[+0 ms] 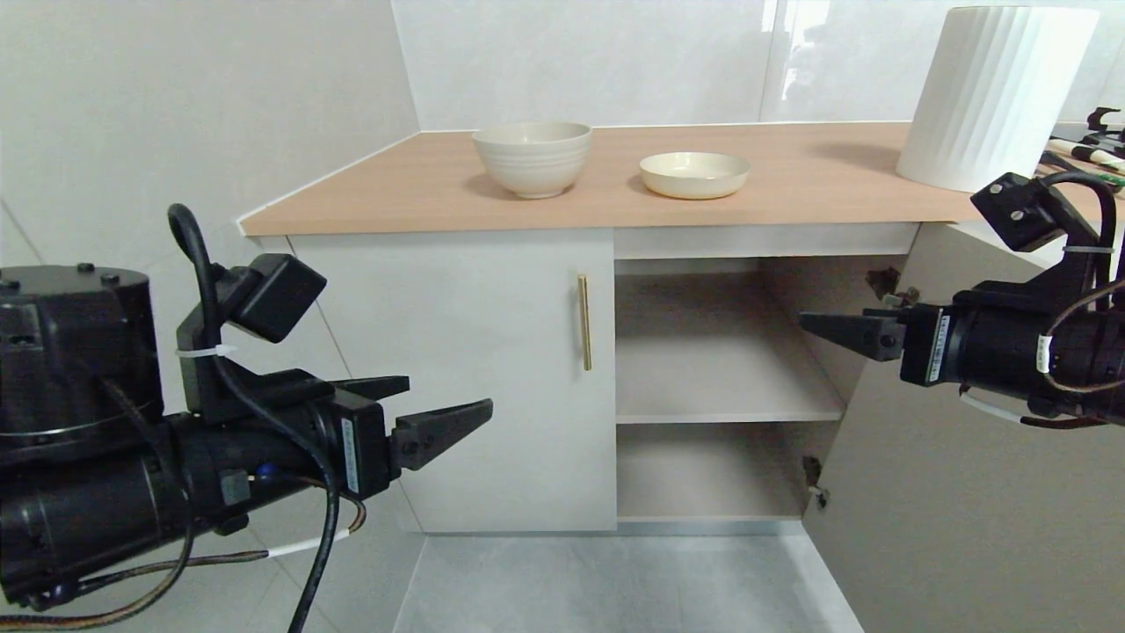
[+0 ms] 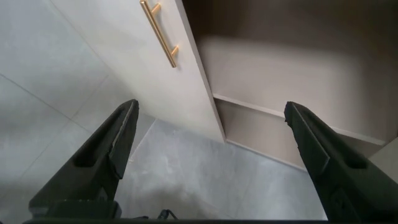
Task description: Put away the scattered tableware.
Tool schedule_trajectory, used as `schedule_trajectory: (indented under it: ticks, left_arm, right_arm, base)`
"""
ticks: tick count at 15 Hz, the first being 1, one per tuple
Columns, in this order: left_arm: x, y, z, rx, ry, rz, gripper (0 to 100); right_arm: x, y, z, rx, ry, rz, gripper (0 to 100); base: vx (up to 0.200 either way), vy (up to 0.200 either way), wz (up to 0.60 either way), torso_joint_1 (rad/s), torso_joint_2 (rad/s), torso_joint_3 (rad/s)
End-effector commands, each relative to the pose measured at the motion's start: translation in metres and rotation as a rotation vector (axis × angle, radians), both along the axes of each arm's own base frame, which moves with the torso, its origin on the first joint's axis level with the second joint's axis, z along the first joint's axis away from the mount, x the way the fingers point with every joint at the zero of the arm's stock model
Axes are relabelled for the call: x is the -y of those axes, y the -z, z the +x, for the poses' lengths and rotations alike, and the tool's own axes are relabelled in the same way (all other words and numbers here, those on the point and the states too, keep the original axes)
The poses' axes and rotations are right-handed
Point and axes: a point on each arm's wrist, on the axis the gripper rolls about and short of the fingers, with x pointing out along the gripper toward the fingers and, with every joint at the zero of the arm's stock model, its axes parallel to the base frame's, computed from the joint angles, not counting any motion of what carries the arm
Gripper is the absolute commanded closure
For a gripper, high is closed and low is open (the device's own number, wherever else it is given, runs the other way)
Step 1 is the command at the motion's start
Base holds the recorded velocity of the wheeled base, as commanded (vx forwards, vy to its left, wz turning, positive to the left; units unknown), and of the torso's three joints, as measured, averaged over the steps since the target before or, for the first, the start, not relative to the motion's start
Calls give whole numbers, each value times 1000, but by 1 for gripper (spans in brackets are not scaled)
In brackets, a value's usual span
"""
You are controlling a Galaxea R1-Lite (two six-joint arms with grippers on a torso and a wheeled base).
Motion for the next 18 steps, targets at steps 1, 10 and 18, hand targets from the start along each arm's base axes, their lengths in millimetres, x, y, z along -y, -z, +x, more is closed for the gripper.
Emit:
schedule_trajectory:
  ticks: [1,10,18]
  left_arm:
    - [-5,-5,0,16,-21,-8,0]
    - [-17,-12,1,38,-76,-18,0]
    - [-20,-20,-8,73,-68,-34,0]
  right_arm:
    - [0,0,-1,2,-1,1,0]
    - [0,0,-5,3,-12,2,0]
    - [3,13,-11,90,-37,-19,0]
  base:
    - [200,0,0,7,2,-2]
    - [178,0,0,2,1,4]
    - [0,0,0,0,0,0]
